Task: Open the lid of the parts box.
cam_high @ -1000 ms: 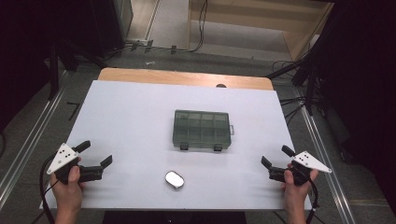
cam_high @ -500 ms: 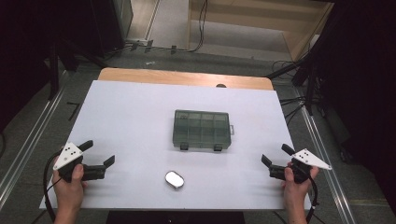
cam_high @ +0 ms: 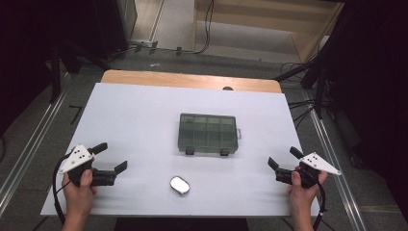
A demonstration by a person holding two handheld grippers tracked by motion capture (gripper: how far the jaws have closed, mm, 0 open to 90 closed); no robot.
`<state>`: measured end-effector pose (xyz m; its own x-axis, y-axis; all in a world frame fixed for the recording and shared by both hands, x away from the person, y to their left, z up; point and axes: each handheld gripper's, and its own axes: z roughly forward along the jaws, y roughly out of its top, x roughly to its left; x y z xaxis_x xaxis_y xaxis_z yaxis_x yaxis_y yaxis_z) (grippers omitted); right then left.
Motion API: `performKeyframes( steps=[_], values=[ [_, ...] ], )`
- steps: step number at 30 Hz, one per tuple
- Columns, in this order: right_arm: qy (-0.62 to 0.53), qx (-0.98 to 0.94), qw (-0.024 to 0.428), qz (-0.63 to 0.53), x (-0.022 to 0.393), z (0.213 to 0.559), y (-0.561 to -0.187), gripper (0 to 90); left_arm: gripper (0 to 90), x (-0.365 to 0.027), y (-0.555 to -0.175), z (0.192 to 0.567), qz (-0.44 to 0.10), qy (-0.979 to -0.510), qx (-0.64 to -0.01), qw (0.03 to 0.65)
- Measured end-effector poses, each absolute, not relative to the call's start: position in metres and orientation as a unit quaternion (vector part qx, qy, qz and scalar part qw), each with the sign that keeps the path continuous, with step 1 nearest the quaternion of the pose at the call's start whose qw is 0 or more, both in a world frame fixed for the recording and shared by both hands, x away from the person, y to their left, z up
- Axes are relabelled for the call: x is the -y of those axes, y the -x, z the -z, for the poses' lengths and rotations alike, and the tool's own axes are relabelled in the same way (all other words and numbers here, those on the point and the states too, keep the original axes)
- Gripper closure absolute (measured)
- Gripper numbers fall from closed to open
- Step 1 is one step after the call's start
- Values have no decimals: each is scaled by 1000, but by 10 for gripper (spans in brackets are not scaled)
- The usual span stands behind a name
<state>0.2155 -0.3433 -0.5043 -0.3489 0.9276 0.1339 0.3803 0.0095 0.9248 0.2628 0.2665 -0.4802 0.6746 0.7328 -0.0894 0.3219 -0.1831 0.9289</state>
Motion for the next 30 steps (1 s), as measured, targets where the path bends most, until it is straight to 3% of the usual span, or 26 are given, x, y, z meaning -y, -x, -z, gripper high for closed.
performKeyframes(
  steps=[5, 7, 11, 20, 24, 27, 30],
  values=[
    [-493, -657, 272, -501, 335, 498, -218, 0, 0, -254, -270, 475, -193, -746, -366, 521],
    [-490, -658, 270, -504, 333, 495, -219, 0, 56, -249, -273, 473, -199, -748, -368, 516],
    [-480, -668, 268, -501, 324, 491, -224, 0, 65, -238, -281, 470, -198, -746, -368, 519],
    [-454, -691, 224, -515, 305, 488, -248, 0, 186, -224, -294, 469, -184, -730, -382, 536],
    [-445, -691, 206, -531, 297, 484, -258, 0, 352, -218, -302, 468, -184, -721, -402, 533],
    [-436, -698, 183, -537, 289, 481, -267, 5, 429, -214, -308, 469, -174, -723, -402, 534],
    [-434, -701, 185, -534, 282, 479, -271, 119, 500, -208, -312, 471, -165, -725, -403, 533]
  ],
)
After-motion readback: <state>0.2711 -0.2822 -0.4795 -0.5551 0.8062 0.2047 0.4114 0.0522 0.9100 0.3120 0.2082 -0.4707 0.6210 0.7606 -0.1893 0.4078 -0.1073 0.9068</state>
